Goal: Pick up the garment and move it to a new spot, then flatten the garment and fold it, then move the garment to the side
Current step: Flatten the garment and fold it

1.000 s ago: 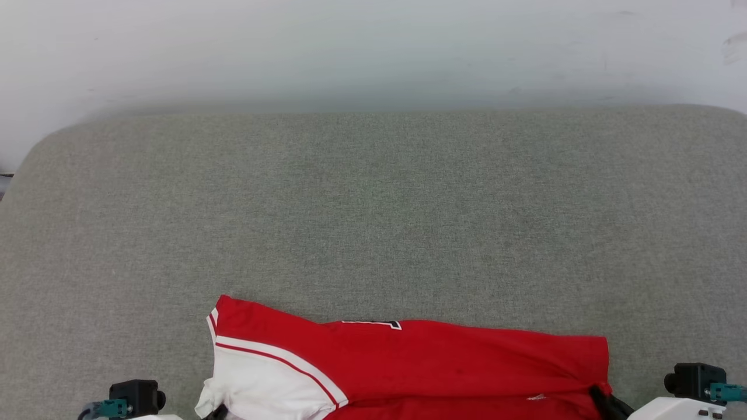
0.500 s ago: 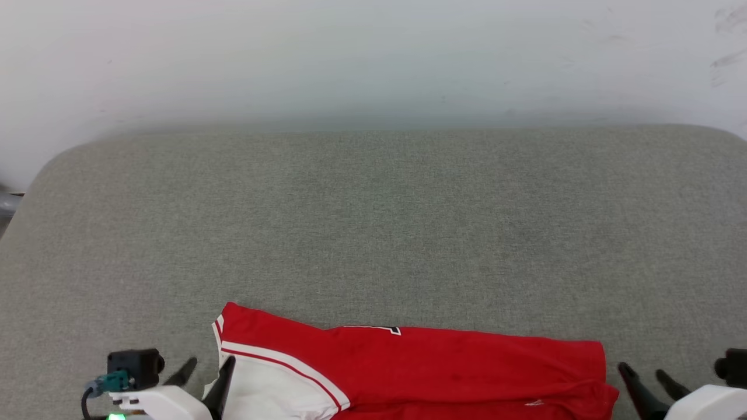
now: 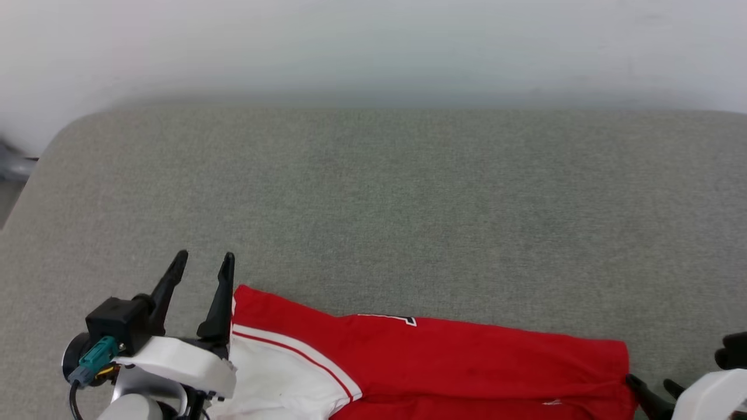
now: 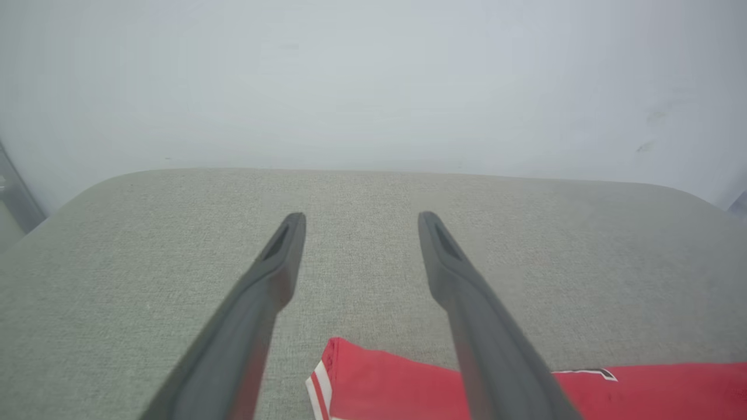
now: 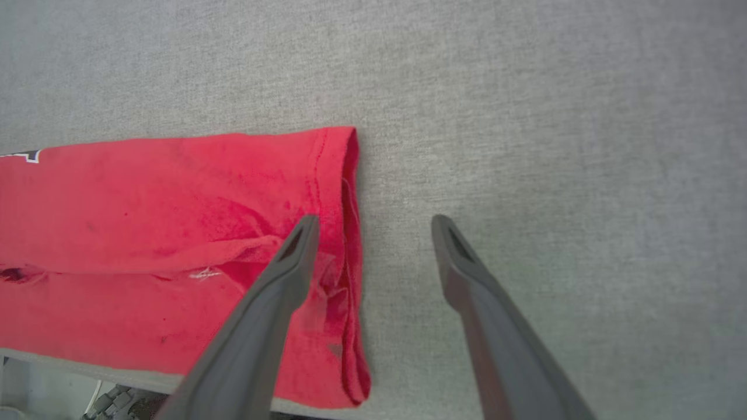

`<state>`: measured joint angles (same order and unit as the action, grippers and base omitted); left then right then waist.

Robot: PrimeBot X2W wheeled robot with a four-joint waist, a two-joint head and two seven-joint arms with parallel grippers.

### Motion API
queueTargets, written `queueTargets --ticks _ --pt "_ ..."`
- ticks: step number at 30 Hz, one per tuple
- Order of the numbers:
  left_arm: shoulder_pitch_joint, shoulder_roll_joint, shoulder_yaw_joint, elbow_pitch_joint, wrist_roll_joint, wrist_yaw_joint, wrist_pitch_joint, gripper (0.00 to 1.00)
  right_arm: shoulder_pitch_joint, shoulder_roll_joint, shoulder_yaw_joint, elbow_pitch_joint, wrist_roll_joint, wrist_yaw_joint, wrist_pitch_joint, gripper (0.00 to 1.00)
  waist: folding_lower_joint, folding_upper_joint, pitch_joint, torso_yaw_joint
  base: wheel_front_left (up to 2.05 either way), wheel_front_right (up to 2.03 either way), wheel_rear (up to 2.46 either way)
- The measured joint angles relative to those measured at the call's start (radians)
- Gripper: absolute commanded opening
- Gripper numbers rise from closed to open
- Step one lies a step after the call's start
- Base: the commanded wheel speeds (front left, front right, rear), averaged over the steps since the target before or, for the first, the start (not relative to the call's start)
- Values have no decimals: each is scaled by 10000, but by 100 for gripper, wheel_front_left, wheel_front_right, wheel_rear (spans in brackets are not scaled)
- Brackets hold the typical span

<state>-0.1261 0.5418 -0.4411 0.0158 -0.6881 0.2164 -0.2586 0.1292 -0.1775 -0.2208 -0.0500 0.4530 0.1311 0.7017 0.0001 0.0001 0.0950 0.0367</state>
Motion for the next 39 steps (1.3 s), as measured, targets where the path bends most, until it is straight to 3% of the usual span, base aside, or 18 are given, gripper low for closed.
queueTargets --ticks 11,12,14,20,27,39 --pt "235 -1022 1298 -851 1726 -201 -29 100 -275 299 932 1262 291 -4 44 100 0 -1 792 353 0 0 0" --pt "246 -1070 1302 -840 1802 -213 -29 100 -306 307 974 1356 351 -6 54 75 0 -1 829 363 0 0 0" --pt "266 -1114 1298 -738 1902 -318 -29 100 -398 286 1057 1522 408 -12 75 0 -1 -1 875 372 0 0 0" --pt "505 -1371 1440 -382 2213 -378 -29 100 -657 128 1442 1843 640 -2 -359 0 -1 0 553 209 0 0 0" --pt "791 -1354 1471 -148 2401 -274 -31 100 -932 -42 1269 1402 464 4 -305 0 -1 -1 121 -102 0 0 0" --pt "980 -1440 1367 -94 2539 -230 -31 100 -877 -639 -1218 1218 199 0 445 0 -2 0 -267 -570 0 0 0"
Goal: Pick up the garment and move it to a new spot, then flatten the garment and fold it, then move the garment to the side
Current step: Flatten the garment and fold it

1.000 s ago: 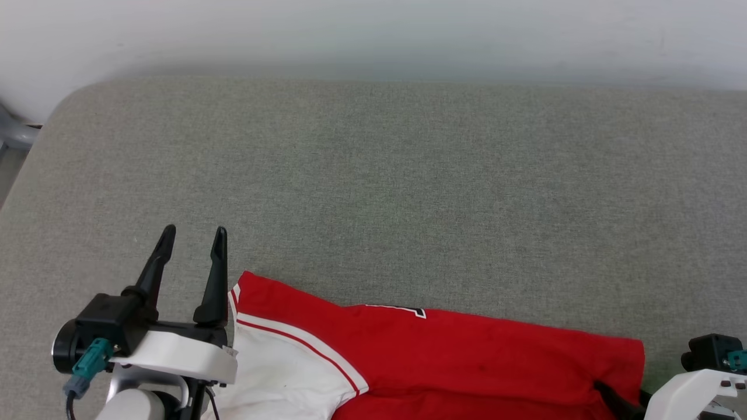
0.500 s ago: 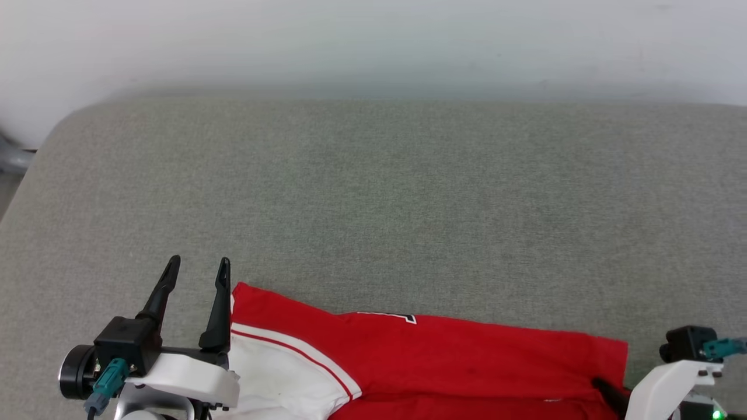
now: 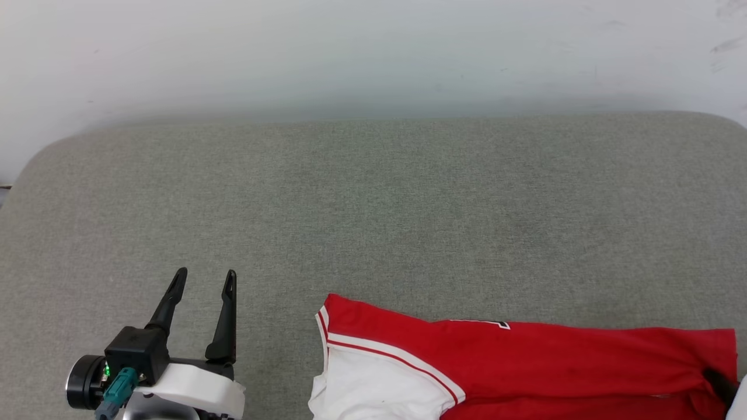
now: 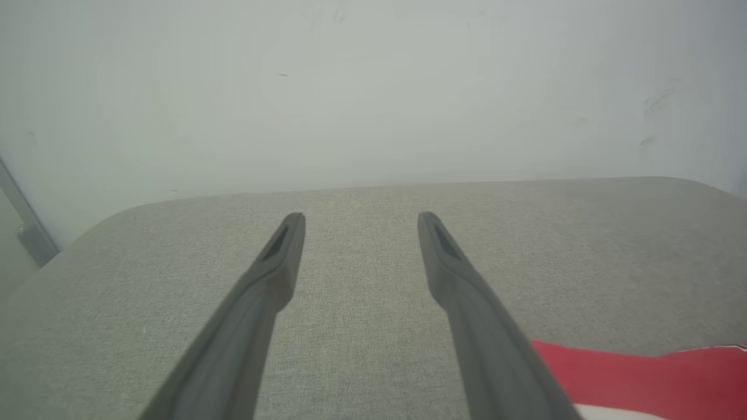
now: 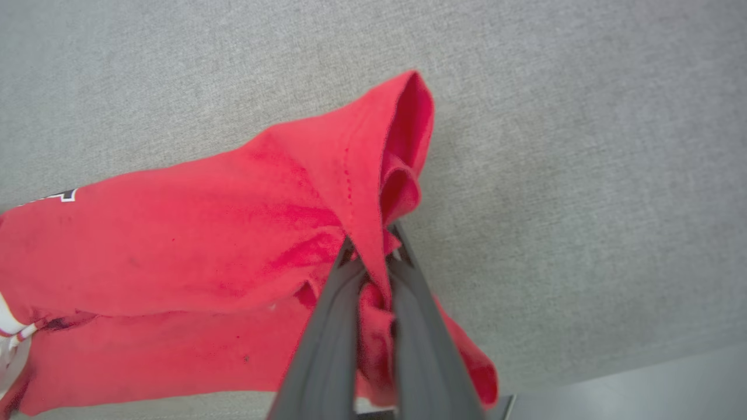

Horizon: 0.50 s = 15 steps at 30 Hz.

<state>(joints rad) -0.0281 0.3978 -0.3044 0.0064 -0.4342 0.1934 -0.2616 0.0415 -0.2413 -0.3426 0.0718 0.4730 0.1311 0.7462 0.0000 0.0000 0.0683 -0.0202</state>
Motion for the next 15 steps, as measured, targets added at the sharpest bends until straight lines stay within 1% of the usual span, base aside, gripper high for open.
queueTargets --ticks 2,5,6,7,9,12,14,15 --pt "0 0 2 4 2 0 0 100 -10 65 -263 -40 297 0 153 0 0 0 -7 -38 0 0 0" --pt "0 -23 -27 -10 36 21 0 100 -178 663 -483 -90 1396 0 675 0 1 0 -31 -86 0 0 0" --pt "4 -102 -58 -44 27 79 0 100 -241 1360 -587 -244 3026 0 1438 0 0 0 -79 -76 0 0 0" --pt "5 -115 -50 -25 6 79 0 100 -286 1505 -617 -267 3521 0 1680 0 0 0 -91 -63 0 0 0" --pt "5 -115 -50 10 -4 73 0 100 -304 1672 -562 -316 4299 0 2102 0 0 0 -108 -21 0 0 0" --pt "-10 -127 -54 38 -6 38 0 100 -302 1866 -360 -178 5883 0 2556 0 0 0 -103 99 0 0 0" --pt "-56 -130 -73 56 -4 -4 0 100 -295 1858 90 148 7156 -2 2633 0 0 0 -85 200 0 0 0" --pt "-119 -140 -100 65 0 -19 2 100 -284 1864 441 330 7825 -2 2497 0 0 0 -69 263 0 0 0"
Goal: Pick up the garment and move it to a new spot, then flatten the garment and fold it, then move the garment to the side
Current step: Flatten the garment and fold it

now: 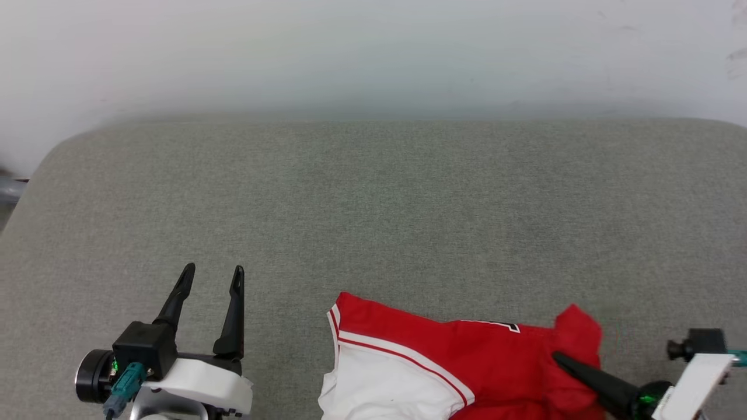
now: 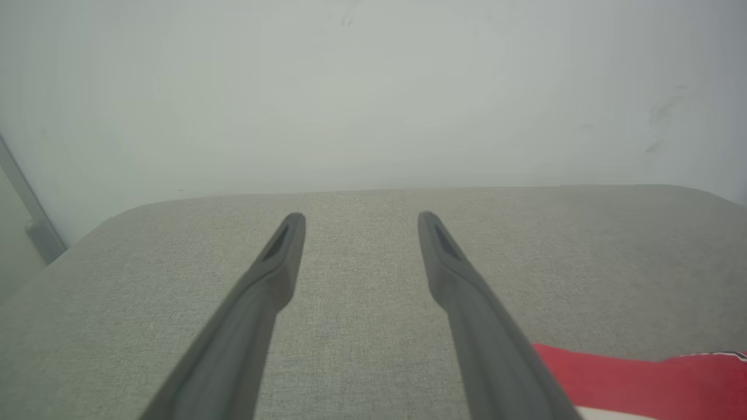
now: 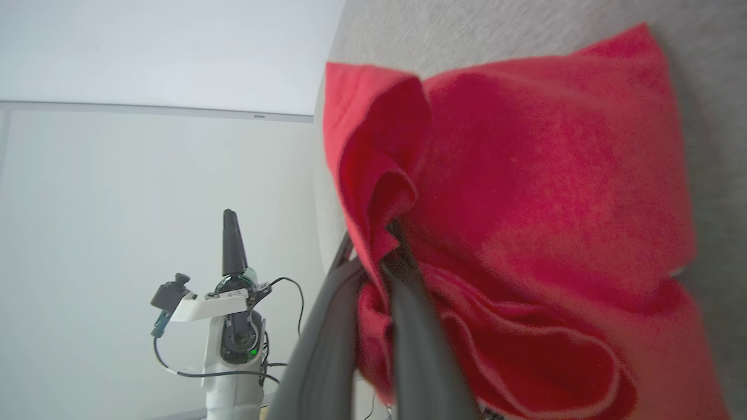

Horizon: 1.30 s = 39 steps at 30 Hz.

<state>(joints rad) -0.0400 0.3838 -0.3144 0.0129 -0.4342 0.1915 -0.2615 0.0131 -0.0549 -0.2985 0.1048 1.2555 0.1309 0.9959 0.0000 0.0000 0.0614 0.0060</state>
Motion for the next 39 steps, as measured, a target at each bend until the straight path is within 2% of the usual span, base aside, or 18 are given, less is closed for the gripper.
queueTargets --ticks 3,5,14,18,24,25,26,27,34,39 --pt "-149 -35 -65 19 8 -61 0 100 24 27 1164 286 1601 0 -520 0 0 0 58 213 0 0 0" --pt "-249 -63 -94 58 13 -81 0 100 2 27 1868 322 2263 0 -955 0 0 0 119 368 0 0 0" --pt "-787 -211 -186 153 48 -238 0 100 -531 35 4915 316 3561 0 -2272 0 1 0 690 1024 0 0 0" --pt "-952 -334 -115 186 79 -245 0 100 -871 42 5787 362 3471 0 -2637 0 1 0 1087 1218 0 0 0" --pt "-1197 -585 36 219 190 -422 0 100 -1356 33 6142 993 2146 0 -3538 0 1 0 1637 1387 0 0 0" --pt "-1228 -635 61 245 236 -451 0 100 -1415 35 6161 1026 1998 0 -3708 19 1 0 1705 1398 0 0 0" --pt "-1266 -685 98 270 261 -510 0 100 -1462 38 6215 1074 1881 0 -3818 56 1 0 1758 1406 0 0 0" --pt "-1300 -731 125 290 282 -531 0 100 -1499 38 6270 1097 1812 0 -3854 100 1 0 1796 1408 0 0 0" --pt "-1300 -819 370 493 495 -736 0 100 -1675 -221 6268 523 1501 -2 -4397 100 1 0 1695 1229 0 0 0" --pt "-1206 -834 476 556 627 -773 -2 100 -1821 -573 6059 -474 268 0 -5933 100 0 0 1428 994 0 0 0"
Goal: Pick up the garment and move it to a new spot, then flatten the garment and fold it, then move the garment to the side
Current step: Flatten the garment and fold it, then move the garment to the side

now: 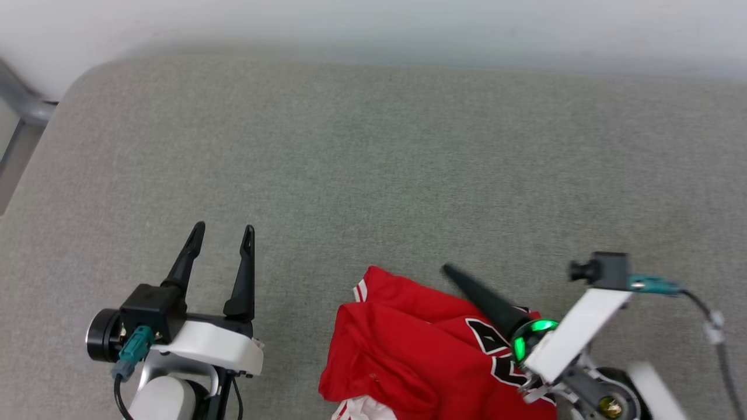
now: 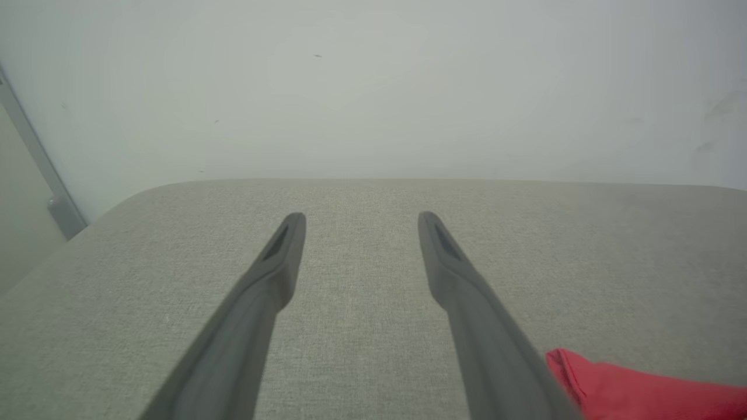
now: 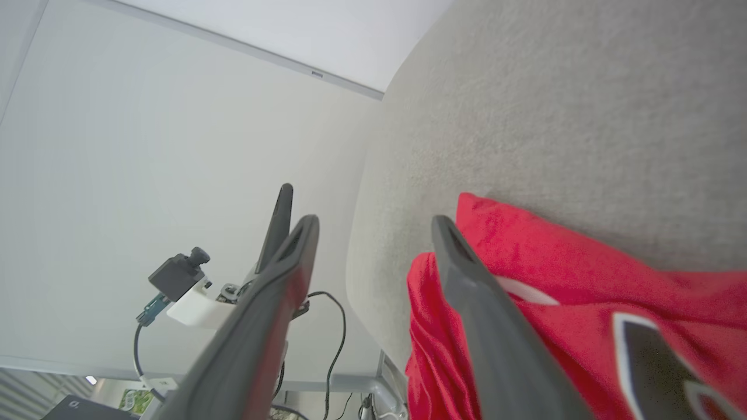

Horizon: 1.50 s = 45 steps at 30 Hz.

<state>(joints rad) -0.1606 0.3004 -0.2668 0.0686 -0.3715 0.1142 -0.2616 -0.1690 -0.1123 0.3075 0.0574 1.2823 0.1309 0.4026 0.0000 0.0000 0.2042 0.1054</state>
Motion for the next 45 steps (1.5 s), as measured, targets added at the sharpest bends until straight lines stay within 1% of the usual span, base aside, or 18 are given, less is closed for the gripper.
queueTargets --ticks 2,5,7,10,15,17,19,21,26,33,37,42,45 --pt "103 0 29 52 67 4 2 100 -11 -153 -295 -123 -640 0 -794 100 0 0 -122 -113 0 0 0" --pt "139 0 33 92 94 36 0 100 -19 -364 -765 -151 -1954 0 -1847 100 0 0 -314 -291 0 0 0" --pt "187 15 42 142 111 65 0 100 -14 -577 -1147 -144 -3083 0 -2405 100 0 0 -429 -414 0 0 0" --pt "315 38 82 194 127 136 2 100 70 -702 -1990 -194 -4683 0 -3053 100 0 0 -597 -604 0 0 0" --pt "407 130 146 224 142 270 6 100 443 -587 -3528 -844 -7492 0 -3714 100 0 0 -856 -895 0 0 0" --pt "523 157 159 224 140 313 23 100 651 -295 -3940 -1344 -8341 0 -3866 100 -1 0 -975 -992 0 0 0" --pt "574 188 176 228 140 360 33 100 926 -82 -4038 -1837 -9191 0 -3933 100 0 0 -1091 -1084 0 0 0" --pt "668 249 192 219 140 389 33 100 1224 61 -4092 -2205 -9787 0 -3975 100 0 0 -1219 -1169 0 0 0" --pt "1058 322 207 203 104 493 36 100 2043 238 -4042 -2619 -10379 0 -4031 100 -1 0 -1569 -1348 0 0 0" --pt "1669 378 343 46 63 825 121 100 2974 355 -3544 -2698 -10648 0 -4033 100 -1 0 -2022 -1483 0 0 0" --pt "1896 477 466 -12 29 920 121 100 3228 420 -3459 -2815 -10780 0 -4021 100 -2 0 -2131 -1487 0 0 0" --pt "2124 481 435 -291 61 1160 230 100 3364 441 -3628 -3009 -10901 0 -3933 100 -1 0 -2200 -1469 0 0 0" --pt "2175 481 418 -382 61 1208 299 100 3369 454 -3703 -3070 -10920 0 -3873 100 -1 0 -2201 -1467 0 0 0"
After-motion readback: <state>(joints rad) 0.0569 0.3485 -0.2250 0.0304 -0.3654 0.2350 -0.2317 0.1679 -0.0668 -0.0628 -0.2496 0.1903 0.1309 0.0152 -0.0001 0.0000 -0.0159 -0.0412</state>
